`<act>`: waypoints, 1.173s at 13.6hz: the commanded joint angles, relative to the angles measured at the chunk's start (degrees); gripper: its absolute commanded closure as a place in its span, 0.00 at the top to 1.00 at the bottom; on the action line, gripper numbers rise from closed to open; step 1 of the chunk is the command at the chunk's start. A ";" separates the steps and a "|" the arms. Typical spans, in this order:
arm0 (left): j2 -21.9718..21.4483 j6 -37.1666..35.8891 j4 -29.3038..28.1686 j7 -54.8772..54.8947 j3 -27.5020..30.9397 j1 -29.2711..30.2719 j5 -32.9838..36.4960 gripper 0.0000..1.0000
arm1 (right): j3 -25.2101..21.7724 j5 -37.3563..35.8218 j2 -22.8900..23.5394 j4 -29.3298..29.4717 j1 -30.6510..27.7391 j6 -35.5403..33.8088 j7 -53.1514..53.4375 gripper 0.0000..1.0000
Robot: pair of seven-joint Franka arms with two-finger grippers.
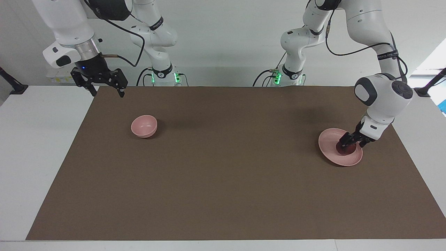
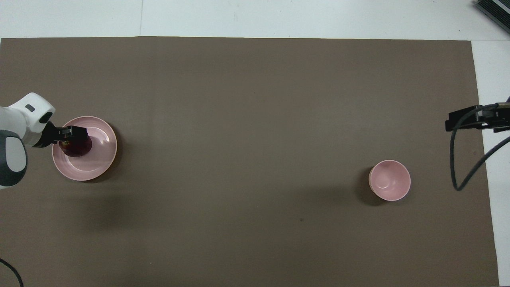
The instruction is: Move apple from plate to bowl
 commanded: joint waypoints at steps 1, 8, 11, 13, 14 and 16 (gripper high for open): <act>-1.83 0.55 -2.92 -0.59 0.34 -0.67 -0.59 1.00 | 0.21 1.01 -0.09 -0.12 -0.57 -0.24 -0.53 1.00; -2.89 -0.59 -4.42 -1.03 0.43 -0.75 -0.59 1.00 | 0.21 1.00 -0.09 -0.12 -0.57 -0.24 -0.53 1.00; -2.71 -0.85 -4.07 -0.59 0.52 -0.84 -0.59 0.01 | 0.21 1.00 -0.09 -0.12 -0.57 -0.15 -0.53 1.00; -2.89 -2.51 -4.07 -1.20 0.43 -1.10 -0.59 0.00 | 0.21 1.00 -0.09 -0.21 -0.57 0.20 -0.97 1.00; -2.80 -3.48 -3.46 -1.20 0.43 -1.46 -0.59 0.00 | 0.30 0.83 -0.18 -0.47 -0.40 0.55 -0.97 1.00; -2.80 -3.49 -1.97 -2.43 0.34 -2.42 -0.59 0.00 | 0.65 0.92 -0.44 -3.61 -0.31 3.70 -1.06 1.00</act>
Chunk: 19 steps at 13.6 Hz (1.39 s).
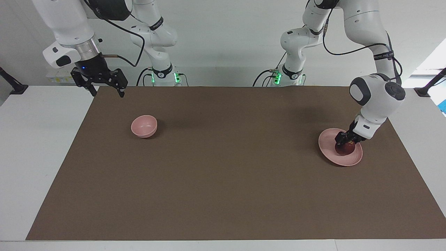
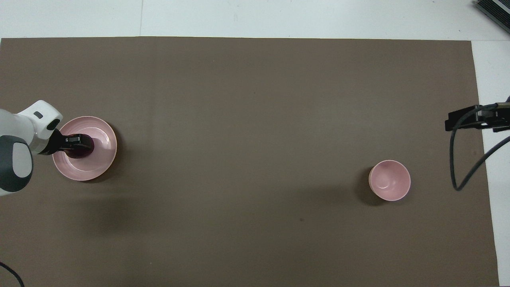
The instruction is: Move apple from plate to bowl
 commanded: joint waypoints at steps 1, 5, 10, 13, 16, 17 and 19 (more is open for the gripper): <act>-1.57 -1.63 1.75 -1.69 0.57 -2.22 -0.57 0.00 | 0.56 1.00 -1.68 -5.50 -0.27 4.26 -1.06 1.00; -4.73 -10.90 8.59 -1.17 -0.13 -2.57 -0.83 0.00 | 0.65 2.67 -1.08 -10.70 1.31 7.87 -1.24 1.00; -10.96 -23.40 12.13 -1.69 -1.01 -4.94 -11.71 0.00 | 0.65 14.83 -1.35 -19.32 2.90 12.53 -0.28 1.00; -13.51 -31.05 13.80 -2.91 -1.36 -5.65 -20.84 0.00 | 0.65 24.88 0.84 -20.82 3.68 13.58 2.00 1.00; -16.07 -34.75 13.45 -3.36 -2.24 -7.13 -29.38 0.00 | 0.65 36.83 1.91 -23.09 7.01 18.83 9.46 1.00; -16.51 -35.37 13.19 -3.45 -2.24 -8.10 -31.31 0.00 | 0.65 40.61 2.08 -23.54 8.42 21.47 13.49 1.00; -16.86 -36.34 13.01 -3.54 -2.24 -10.30 -35.88 0.00 | 0.65 49.40 3.05 -23.28 12.01 27.35 19.90 1.00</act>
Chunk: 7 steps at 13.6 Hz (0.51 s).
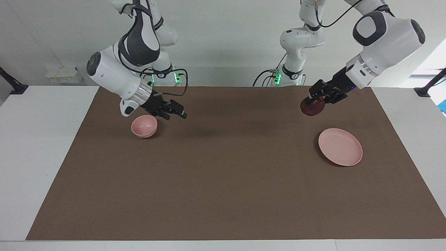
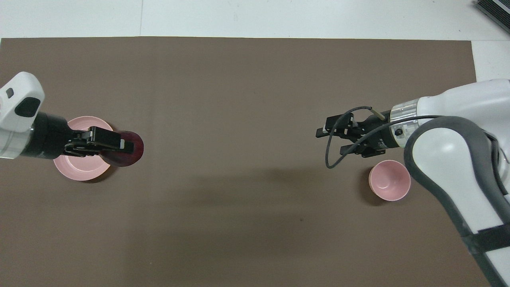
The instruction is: Move apple from plate to bowl
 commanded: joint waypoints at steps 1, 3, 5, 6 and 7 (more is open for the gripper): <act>-1.12 -2.30 -0.37 -0.75 0.74 -2.88 -5.68 0.00 | 0.09 7.21 0.45 -0.61 3.69 6.63 9.72 1.00; -1.56 -1.96 -0.71 -0.75 0.83 -6.21 -6.32 0.00 | 0.00 9.58 0.98 0.18 7.03 9.80 19.29 1.00; -2.61 -1.25 -1.86 -0.74 0.66 -7.89 -6.40 0.00 | 0.00 11.88 1.68 1.14 10.97 14.72 31.06 1.00; -2.87 -0.81 -2.04 -0.75 0.39 -9.20 -6.49 0.00 | 0.00 11.88 1.94 1.76 12.04 15.53 36.52 1.00; -2.96 0.41 -2.47 -0.75 0.30 -10.09 -6.75 0.00 | 0.09 11.97 2.03 2.20 12.14 15.19 39.53 1.00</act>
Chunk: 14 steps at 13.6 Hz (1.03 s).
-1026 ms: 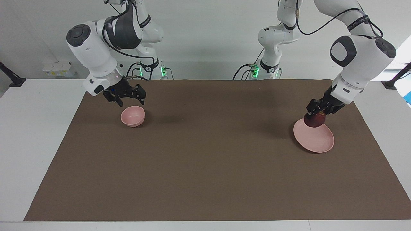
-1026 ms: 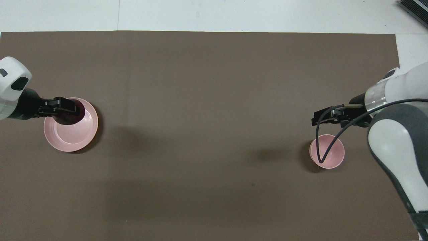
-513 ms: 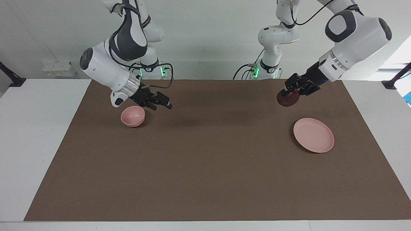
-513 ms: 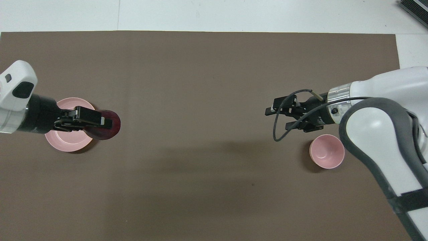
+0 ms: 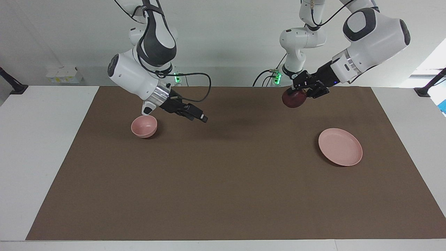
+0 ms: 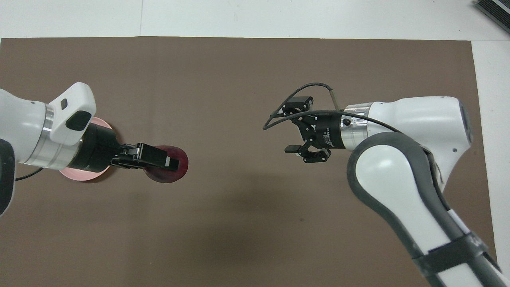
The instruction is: Move apple from plate to bowl
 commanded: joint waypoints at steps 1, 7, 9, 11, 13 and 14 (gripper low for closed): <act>-2.23 2.78 -2.57 -0.41 0.53 -2.51 -2.58 0.00 | 0.05 1.66 1.15 1.87 1.89 0.45 8.99 1.00; -2.23 16.56 -5.74 -1.98 0.52 -9.18 -6.29 0.00 | 1.01 2.36 0.45 1.70 4.54 -1.75 17.10 1.00; -2.23 17.55 -6.35 -2.52 0.53 -9.54 -6.29 0.00 | 1.90 5.87 0.18 1.70 4.54 -1.75 19.03 1.00; -1.97 22.36 -8.02 -3.31 0.53 -11.90 -6.29 0.00 | 2.25 6.41 -0.17 1.70 4.54 -3.23 20.27 1.00; -1.97 25.29 -9.17 -4.10 0.44 -13.41 -6.38 0.00 | 2.77 8.59 -0.26 1.78 4.62 -3.25 21.06 1.00; -1.97 25.12 -9.17 -4.71 0.44 -13.41 -6.38 0.00 | 3.39 8.78 -0.60 1.70 5.15 -2.89 21.06 1.00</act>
